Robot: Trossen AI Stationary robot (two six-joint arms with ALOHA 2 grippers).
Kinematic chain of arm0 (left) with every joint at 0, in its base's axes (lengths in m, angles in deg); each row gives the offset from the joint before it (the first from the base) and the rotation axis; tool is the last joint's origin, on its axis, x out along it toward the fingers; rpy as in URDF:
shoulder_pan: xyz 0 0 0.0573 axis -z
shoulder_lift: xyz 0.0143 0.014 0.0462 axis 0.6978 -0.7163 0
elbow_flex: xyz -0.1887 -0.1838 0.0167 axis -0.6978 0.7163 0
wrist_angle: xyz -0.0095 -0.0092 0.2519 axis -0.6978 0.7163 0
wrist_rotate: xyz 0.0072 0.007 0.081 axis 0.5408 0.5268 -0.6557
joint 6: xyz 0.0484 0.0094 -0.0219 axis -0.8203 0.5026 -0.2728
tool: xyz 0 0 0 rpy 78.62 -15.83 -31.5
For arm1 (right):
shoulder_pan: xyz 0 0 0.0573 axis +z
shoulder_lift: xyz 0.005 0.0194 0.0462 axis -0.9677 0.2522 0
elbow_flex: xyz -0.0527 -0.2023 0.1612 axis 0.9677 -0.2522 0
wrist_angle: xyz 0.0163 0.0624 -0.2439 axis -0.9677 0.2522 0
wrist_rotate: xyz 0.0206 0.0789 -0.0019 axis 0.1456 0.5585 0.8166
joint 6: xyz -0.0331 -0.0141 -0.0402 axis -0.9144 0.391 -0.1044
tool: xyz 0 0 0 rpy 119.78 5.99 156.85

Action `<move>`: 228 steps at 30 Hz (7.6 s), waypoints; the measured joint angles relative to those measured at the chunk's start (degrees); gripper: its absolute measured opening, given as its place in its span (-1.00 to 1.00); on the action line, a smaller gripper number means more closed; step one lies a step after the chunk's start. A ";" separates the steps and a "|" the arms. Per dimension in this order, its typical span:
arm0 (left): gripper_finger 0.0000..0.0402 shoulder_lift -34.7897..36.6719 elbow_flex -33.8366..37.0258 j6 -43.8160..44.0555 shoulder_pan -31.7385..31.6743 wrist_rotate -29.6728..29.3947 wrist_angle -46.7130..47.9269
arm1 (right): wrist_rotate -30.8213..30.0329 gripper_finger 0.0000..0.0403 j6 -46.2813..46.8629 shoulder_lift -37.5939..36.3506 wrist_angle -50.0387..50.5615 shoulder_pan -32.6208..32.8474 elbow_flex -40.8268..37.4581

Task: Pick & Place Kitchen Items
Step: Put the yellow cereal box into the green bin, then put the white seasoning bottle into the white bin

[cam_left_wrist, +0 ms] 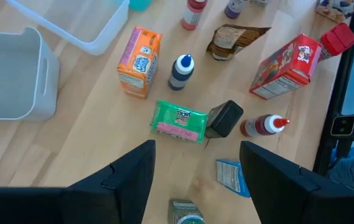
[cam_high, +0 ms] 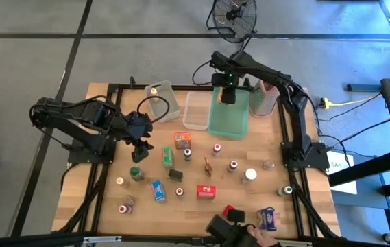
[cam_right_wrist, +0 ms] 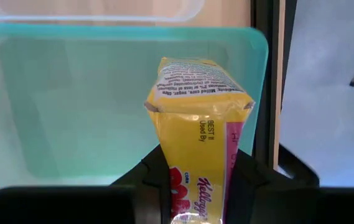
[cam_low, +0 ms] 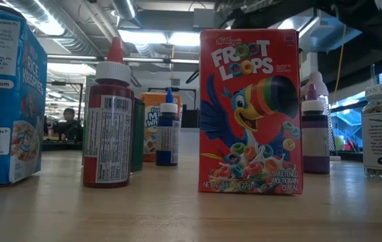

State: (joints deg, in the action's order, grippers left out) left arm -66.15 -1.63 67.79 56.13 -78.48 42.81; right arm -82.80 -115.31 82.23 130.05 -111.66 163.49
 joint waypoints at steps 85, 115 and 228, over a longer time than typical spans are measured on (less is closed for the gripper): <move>0.14 0.27 0.00 -12.91 0.00 3.33 -0.25 | 34.70 0.27 17.83 -22.90 13.67 18.70 5.22; 0.14 3.09 0.00 -15.82 0.65 3.07 2.15 | 8.54 0.27 89.31 -23.26 13.67 58.38 5.18; 0.15 3.05 0.02 -13.00 8.02 -2.78 1.86 | 8.03 0.64 98.97 -41.32 -9.18 57.20 -52.17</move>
State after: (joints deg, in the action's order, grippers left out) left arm -63.10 -1.60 54.79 64.15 -81.27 44.67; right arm -74.77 -16.33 40.91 120.87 -54.46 111.32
